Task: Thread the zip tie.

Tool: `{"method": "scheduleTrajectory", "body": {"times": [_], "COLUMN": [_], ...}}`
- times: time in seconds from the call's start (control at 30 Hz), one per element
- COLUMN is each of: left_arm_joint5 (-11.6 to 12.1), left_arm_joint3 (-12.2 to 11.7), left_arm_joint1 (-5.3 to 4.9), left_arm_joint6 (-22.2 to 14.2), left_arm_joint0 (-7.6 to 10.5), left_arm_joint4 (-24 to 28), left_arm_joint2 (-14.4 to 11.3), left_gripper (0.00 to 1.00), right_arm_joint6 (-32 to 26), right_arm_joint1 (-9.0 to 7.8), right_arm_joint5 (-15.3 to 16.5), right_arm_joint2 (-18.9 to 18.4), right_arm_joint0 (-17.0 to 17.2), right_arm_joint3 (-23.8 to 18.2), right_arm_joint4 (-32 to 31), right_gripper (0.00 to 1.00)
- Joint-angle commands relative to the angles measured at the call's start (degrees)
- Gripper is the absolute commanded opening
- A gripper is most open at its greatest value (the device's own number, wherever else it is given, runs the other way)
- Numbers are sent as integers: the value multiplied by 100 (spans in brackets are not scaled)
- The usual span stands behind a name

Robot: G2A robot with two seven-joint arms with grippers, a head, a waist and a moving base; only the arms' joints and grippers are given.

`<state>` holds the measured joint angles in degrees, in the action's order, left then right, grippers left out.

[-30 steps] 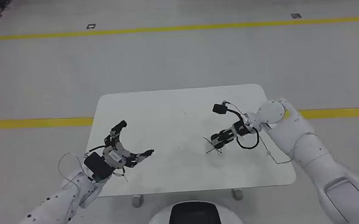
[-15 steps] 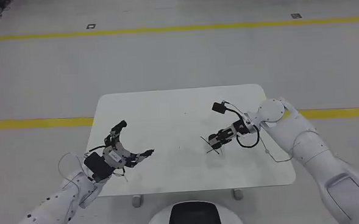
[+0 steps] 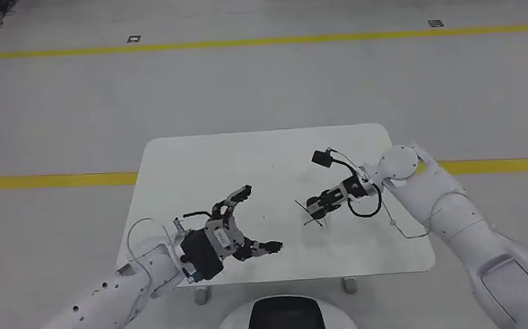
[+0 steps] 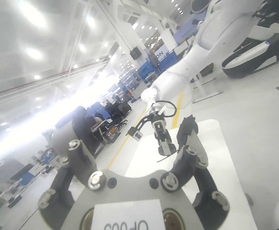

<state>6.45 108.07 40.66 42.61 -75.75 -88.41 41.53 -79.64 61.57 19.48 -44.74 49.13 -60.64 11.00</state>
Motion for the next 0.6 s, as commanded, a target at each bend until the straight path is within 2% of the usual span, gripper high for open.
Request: {"method": "scheduleTrajectory", "body": {"times": [0.0,0.33,0.57], "left_arm_joint5": [57,57,-103], "left_arm_joint3": [-116,-116,-445], "left_arm_joint1": [146,146,231], "left_arm_joint6": [-239,-239,-767], "left_arm_joint0": [229,229,230], "left_arm_joint4": [-122,-122,-108], "left_arm_joint2": [-276,-276,-262], "left_gripper": [100,100,100], "right_arm_joint6": [0,0,0], "right_arm_joint1": [0,0,0], "right_arm_joint5": [0,0,0], "right_arm_joint2": [0,0,0], "right_arm_joint0": [0,0,0], "right_arm_joint3": [0,0,0], "right_arm_joint4": [0,0,0], "right_gripper": [0,0,0]}}
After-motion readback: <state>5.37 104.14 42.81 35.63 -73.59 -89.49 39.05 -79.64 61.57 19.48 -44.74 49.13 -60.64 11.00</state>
